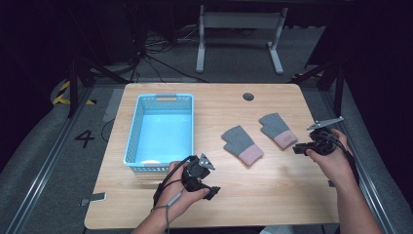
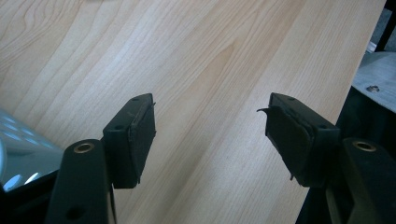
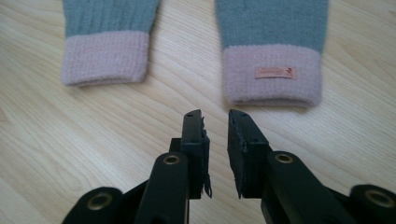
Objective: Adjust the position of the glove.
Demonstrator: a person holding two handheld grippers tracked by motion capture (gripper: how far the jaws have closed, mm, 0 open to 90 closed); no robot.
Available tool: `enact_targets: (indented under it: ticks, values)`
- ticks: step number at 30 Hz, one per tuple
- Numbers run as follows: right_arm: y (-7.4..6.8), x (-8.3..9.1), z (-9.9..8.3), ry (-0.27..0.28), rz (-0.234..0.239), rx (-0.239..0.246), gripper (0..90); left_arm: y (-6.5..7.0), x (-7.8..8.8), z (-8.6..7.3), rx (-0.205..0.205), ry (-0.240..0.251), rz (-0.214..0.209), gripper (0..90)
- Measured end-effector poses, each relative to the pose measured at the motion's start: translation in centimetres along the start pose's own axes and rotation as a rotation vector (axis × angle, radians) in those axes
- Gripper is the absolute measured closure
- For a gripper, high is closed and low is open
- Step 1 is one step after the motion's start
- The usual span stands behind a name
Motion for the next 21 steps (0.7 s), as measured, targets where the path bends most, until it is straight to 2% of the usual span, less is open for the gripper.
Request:
enact_targets:
  ticks: [2,8,10,12,16,20,21]
  values:
    - [-0.2,0.0,0.1,0.004,0.005,0.003,75.8,0.0,0.1,0.1,0.0,0.003,-0.001,33.9]
    - [-1.3,-0.2,0.6,0.03,0.019,0.072,70.3,-0.2,0.3,0.1,-0.007,0.006,-0.007,33.7]
    - [-1.4,-0.2,0.7,0.034,0.022,0.079,69.9,-0.2,0.4,0.1,-0.01,0.005,-0.008,33.6]
    - [-2.0,-0.4,0.9,0.043,0.051,0.1,69.5,-0.3,0.4,0.1,-0.012,0.009,-0.009,33.3]
    - [-2.7,-0.8,1.4,0.04,0.064,0.119,66.8,-0.1,0.4,0.1,-0.015,0.007,-0.014,33.0]
    - [-4.4,-1.8,2.5,0.035,0.107,0.143,61.6,-0.2,0.6,0.1,-0.012,0.003,-0.017,32.8]
    - [-4.4,-1.8,2.5,0.035,0.107,0.143,61.6,-0.2,0.6,0.1,-0.012,0.003,-0.017,32.7]
Point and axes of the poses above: each handheld gripper's, and its own axes: x roughly backward along the jaws, z roughly out of its top, y roughly to its right, the point moved 6 cm from there along -x, roughly forward along the jaws, and after that the axes turned 2 degrees about z, right-handed, at the moved point
